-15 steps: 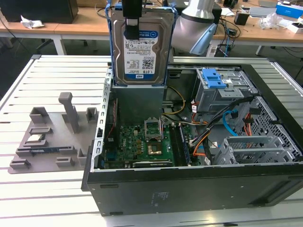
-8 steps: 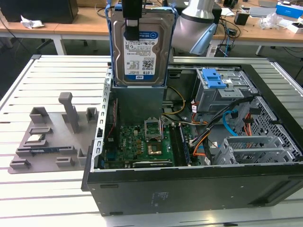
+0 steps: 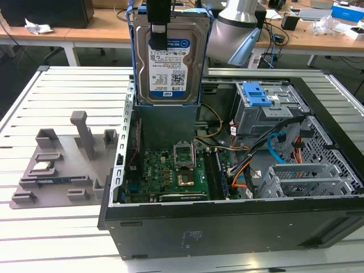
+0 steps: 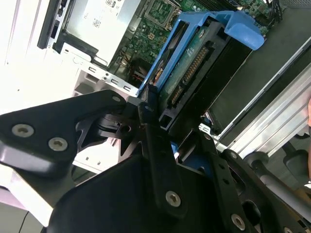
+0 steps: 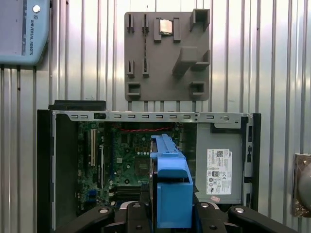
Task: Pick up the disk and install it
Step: 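Pick up the disk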
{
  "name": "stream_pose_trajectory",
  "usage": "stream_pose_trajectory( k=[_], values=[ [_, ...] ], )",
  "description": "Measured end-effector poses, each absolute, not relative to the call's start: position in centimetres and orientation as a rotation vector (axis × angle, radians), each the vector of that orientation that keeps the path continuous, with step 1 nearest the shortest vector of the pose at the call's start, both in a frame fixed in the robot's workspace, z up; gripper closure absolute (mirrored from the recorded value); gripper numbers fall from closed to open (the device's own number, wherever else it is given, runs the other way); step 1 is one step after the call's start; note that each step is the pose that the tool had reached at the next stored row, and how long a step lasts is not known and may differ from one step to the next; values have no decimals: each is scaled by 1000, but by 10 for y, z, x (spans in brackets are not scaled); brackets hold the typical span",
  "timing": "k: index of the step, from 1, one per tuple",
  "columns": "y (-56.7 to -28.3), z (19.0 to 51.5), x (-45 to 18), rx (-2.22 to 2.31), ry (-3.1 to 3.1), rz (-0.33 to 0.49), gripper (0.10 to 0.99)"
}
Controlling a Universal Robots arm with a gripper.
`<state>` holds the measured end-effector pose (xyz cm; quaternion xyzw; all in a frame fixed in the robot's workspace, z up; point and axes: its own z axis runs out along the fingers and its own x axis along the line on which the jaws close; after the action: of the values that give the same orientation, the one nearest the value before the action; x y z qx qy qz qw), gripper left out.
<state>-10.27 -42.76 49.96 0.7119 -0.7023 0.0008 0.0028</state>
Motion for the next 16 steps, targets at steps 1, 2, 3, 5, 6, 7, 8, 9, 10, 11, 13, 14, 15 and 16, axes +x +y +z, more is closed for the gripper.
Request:
stream_pose_trajectory(
  k=[1,2,3,5,6,7,8,9,10,11,13,14,15,16],
  values=[
    [-428,500,-103,2233,-2202,2,722],
    [-428,500,-103,2233,-2202,3,722],
    [-428,500,-103,2233,-2202,3,722],
    [-428,500,-103,2232,-2202,3,722],
    [-428,499,-103,2232,-2202,3,722],
    [-429,499,-102,2233,-2202,3,722],
    [-429,499,-103,2232,-2202,3,722],
    [-430,499,-103,2232,-2202,3,722],
    [-430,499,-103,2232,-2202,3,722],
    [-430,499,-103,2232,-2202,3,722],
    [-431,499,-103,2232,-2202,3,722],
    [-431,499,-103,2232,-2202,3,722],
    [-432,499,-103,2232,-2202,4,722],
    [-433,498,-103,2232,-2202,3,722]
  ],
)
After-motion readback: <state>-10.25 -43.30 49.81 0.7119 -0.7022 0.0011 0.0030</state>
